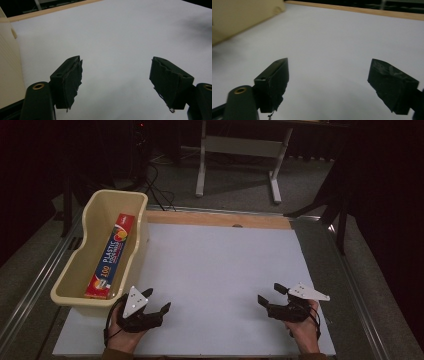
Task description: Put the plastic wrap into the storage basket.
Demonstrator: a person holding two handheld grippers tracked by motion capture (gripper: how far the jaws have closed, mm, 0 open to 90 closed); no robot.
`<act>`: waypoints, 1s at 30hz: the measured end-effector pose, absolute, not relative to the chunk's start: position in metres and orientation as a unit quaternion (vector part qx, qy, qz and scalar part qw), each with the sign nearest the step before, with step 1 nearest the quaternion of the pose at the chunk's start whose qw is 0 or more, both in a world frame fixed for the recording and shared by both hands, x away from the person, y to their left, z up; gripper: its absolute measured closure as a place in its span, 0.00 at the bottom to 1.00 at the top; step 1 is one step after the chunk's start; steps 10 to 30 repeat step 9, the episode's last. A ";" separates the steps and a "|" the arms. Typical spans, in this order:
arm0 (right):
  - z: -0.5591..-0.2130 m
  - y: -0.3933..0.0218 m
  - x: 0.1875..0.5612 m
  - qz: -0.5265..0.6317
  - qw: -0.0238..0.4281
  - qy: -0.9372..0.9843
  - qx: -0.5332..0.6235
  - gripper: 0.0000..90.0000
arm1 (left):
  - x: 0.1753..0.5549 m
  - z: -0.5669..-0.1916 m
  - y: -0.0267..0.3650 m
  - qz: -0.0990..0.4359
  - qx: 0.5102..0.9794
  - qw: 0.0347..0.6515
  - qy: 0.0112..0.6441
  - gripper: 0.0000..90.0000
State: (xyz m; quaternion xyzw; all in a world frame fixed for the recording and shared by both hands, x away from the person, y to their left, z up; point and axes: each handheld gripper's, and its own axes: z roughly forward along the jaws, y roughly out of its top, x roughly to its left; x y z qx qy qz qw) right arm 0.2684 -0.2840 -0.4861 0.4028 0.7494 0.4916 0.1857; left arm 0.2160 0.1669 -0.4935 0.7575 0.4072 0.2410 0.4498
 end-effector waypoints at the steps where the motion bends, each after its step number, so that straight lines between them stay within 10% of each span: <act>1: -0.486 -0.284 0.267 0.487 0.195 0.749 0.405 0.17 | 0.216 -0.493 0.167 0.241 0.757 0.450 0.407 0.29; 30: -0.492 -0.286 0.268 0.471 0.213 0.758 0.398 0.15 | 0.216 -0.494 0.165 0.243 0.760 0.446 0.405 0.29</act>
